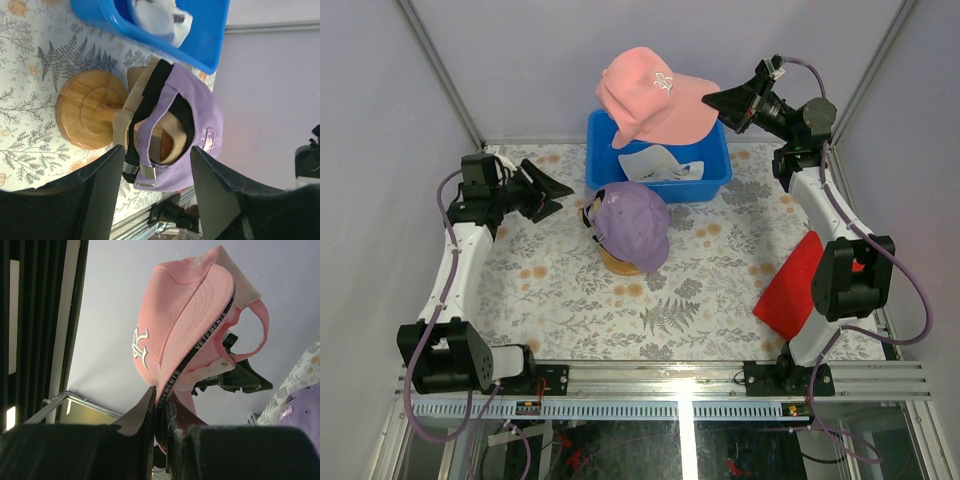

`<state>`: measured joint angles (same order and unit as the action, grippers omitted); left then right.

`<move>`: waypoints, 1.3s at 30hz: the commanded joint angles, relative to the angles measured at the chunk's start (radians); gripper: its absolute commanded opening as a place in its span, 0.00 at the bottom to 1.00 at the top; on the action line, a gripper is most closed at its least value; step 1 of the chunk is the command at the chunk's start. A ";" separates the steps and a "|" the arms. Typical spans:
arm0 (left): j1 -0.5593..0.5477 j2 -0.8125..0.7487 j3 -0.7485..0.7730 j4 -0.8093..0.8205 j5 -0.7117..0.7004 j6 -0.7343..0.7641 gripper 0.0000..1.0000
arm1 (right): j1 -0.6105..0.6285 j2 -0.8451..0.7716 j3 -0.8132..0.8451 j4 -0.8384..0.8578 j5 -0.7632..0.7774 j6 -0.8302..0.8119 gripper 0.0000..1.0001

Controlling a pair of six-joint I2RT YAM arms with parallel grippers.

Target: Stack the hats

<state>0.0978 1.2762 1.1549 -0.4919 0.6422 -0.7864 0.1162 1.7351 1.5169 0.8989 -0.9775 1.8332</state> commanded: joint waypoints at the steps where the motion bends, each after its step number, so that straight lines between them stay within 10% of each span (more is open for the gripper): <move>1: -0.060 0.027 0.010 -0.045 -0.003 0.084 0.56 | 0.005 -0.035 0.009 0.063 0.029 0.023 0.00; 30: -0.201 0.197 0.008 -0.031 -0.150 0.133 0.50 | 0.007 -0.065 -0.070 0.107 0.032 0.055 0.00; 39: -0.218 0.260 -0.084 0.023 -0.204 0.148 0.23 | 0.134 -0.104 -0.186 0.078 0.092 0.007 0.00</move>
<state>-0.1177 1.5150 1.1294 -0.5064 0.4904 -0.6651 0.1589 1.6966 1.3670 0.9180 -0.9360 1.8572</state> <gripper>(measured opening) 0.260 0.142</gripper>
